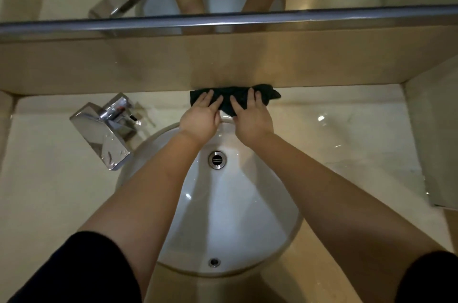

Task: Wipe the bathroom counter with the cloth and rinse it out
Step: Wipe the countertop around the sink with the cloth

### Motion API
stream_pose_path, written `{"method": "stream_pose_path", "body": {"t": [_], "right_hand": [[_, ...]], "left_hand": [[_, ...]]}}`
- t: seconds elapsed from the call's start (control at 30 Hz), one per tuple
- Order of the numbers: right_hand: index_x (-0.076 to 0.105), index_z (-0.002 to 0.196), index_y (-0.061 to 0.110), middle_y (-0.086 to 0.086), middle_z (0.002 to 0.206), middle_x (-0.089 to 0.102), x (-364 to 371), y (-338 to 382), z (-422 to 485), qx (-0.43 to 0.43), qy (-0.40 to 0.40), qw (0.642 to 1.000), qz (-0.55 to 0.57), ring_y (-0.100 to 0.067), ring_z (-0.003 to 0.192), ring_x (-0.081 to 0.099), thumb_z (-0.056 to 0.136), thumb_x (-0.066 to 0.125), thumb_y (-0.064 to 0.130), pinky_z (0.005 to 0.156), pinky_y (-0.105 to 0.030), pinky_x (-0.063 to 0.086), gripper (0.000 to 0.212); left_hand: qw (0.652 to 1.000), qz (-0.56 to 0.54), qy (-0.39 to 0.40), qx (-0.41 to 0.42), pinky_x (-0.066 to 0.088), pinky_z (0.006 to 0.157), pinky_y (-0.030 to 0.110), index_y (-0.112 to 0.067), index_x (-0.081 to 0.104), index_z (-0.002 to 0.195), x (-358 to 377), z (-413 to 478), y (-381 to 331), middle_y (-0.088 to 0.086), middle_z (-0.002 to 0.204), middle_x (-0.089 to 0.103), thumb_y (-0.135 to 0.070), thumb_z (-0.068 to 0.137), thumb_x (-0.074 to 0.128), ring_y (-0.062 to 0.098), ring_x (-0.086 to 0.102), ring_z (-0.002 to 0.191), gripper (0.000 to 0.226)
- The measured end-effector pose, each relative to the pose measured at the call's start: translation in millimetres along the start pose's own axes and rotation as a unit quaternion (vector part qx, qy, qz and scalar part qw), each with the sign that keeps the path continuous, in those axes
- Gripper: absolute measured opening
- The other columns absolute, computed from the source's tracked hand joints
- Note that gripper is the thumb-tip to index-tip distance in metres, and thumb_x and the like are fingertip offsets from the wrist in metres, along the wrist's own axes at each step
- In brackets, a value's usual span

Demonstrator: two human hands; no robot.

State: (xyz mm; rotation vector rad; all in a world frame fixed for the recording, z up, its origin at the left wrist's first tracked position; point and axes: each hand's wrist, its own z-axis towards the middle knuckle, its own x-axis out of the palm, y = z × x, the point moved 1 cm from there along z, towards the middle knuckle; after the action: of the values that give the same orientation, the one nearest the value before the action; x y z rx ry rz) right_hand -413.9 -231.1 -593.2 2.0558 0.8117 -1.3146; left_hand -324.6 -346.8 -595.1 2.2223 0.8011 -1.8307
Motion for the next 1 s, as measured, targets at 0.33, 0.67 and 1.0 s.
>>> {"method": "stream_pose_path", "body": {"t": [0.33,0.67,1.0], "right_hand": [[0.009,0.151,0.035,-0.016,0.159,-0.003,-5,-6,-2,0.007,0.022,1.0,-0.01,-0.033,0.146,-0.001,0.101,0.034,0.033,0.118,-0.049,0.01,0.056],[0.01,0.152,0.033,-0.019,0.159,-0.004,-7,-6,-4,0.013,0.025,1.0,0.003,-0.034,0.146,-0.001,0.102,0.034,0.03,0.119,-0.042,0.009,0.056],[0.015,0.152,0.033,-0.015,0.159,-0.003,-2,-7,-6,0.014,-0.001,0.999,0.043,-0.03,0.147,-0.002,0.1,0.04,0.022,0.118,-0.04,0.014,0.058]], "left_hand": [[0.998,-0.033,0.03,0.034,0.015,0.119,0.034,-0.017,0.022,0.151,-1,-1,6,0.013,0.159,0.012,-0.024,0.101,0.033,0.025,0.008,0.147,0.051],[0.997,-0.022,0.072,0.034,0.012,0.119,0.034,-0.02,0.012,0.153,-4,2,9,0.009,0.161,0.002,-0.027,0.102,0.031,0.022,0.001,0.148,0.055],[0.996,-0.03,0.067,0.044,0.014,0.119,0.034,-0.022,0.014,0.152,-4,1,12,0.008,0.161,0.003,-0.024,0.101,0.033,0.022,0.001,0.148,0.055]]}}
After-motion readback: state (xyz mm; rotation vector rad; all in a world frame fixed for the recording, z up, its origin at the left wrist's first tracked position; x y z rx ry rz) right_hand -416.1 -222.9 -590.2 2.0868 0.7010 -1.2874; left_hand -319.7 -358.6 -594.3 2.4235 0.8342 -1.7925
